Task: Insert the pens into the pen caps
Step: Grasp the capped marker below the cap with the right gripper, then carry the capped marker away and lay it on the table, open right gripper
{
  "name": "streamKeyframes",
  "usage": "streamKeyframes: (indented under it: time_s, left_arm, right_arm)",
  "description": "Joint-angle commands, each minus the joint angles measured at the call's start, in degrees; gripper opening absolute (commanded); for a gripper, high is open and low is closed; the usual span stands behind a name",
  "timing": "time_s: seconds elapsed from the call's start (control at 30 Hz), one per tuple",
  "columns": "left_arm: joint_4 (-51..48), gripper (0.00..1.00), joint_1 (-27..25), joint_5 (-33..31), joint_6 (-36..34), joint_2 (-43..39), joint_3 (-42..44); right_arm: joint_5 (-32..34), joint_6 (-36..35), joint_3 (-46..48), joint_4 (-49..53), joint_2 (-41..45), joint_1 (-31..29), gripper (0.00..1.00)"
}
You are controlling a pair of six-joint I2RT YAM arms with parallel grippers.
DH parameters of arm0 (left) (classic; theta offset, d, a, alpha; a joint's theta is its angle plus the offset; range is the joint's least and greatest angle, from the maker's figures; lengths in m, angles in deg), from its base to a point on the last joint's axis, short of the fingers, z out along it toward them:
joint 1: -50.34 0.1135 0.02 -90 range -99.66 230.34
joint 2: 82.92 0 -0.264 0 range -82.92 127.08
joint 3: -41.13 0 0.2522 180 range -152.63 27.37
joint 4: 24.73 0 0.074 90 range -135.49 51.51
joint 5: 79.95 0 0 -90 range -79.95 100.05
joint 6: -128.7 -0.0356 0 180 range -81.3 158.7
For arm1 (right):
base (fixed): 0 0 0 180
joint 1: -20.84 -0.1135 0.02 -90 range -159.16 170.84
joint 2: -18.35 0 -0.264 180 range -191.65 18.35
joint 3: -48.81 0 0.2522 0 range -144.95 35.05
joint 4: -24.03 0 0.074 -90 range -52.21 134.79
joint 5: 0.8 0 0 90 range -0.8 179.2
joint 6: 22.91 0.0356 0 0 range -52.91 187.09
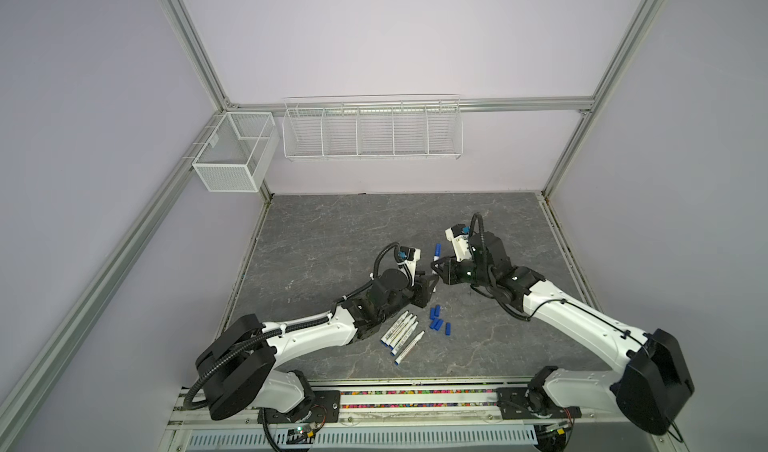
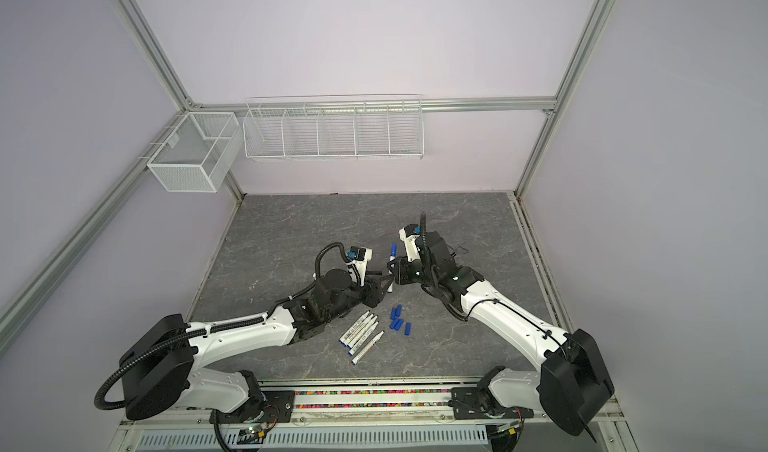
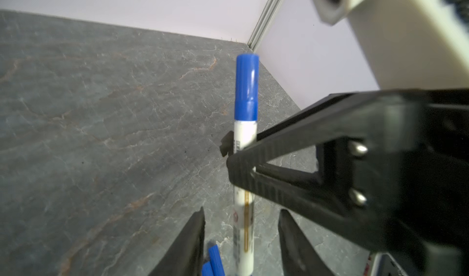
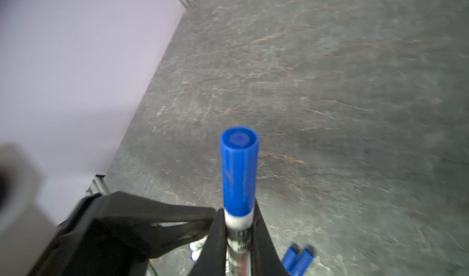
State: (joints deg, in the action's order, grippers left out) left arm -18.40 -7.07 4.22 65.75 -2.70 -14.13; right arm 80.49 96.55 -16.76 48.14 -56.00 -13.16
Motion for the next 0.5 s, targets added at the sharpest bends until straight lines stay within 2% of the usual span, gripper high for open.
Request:
streamKeyframes:
  time_s: [0.0,0.23,0.47]
  left_arm:
    - [-2.46,0.54,-0.25,-0.57,-0.24,1.25,-2.4]
    - [-5.04,0.61,-0.25,-2.44,0.34,2.28,-3.45]
    - [-7.29,0.65,-0.29,-4.95,1.16,2.15,-3.94]
  right_arm:
    - [5.55,2.39,-0.76,7.08,-1.39,3.31,0.12]
    - [10.34,0.15,-1.47,13.99,-7.4,9.16,0.12]
    - [13.25,-2.74,-2.38,13.84,-16.3,12.4,0.13]
